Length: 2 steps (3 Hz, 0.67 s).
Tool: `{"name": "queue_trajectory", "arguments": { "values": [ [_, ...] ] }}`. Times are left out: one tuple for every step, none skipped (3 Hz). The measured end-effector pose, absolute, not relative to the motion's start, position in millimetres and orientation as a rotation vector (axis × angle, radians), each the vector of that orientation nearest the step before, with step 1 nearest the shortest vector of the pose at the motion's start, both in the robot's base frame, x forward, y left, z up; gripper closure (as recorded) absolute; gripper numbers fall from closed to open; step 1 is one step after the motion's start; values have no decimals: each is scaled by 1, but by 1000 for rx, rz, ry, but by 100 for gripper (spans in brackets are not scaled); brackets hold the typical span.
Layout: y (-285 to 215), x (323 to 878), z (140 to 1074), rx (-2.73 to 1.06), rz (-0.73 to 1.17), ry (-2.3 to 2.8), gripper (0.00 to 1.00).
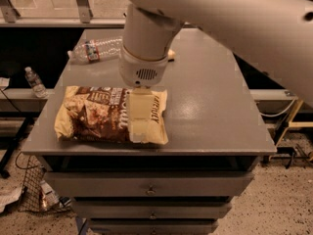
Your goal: Pick brown chip bag
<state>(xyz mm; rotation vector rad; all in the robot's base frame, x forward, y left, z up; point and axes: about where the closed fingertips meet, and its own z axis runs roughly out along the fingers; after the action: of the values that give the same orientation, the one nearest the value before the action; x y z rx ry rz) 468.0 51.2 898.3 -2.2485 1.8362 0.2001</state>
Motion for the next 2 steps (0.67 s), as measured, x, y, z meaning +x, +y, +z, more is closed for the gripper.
{"name": "queue_trajectory", "arguments": {
  "values": [
    [68,477,885,-2280,199,1845,0],
    [82,488,873,-2288,224,1857,0]
  ]
}}
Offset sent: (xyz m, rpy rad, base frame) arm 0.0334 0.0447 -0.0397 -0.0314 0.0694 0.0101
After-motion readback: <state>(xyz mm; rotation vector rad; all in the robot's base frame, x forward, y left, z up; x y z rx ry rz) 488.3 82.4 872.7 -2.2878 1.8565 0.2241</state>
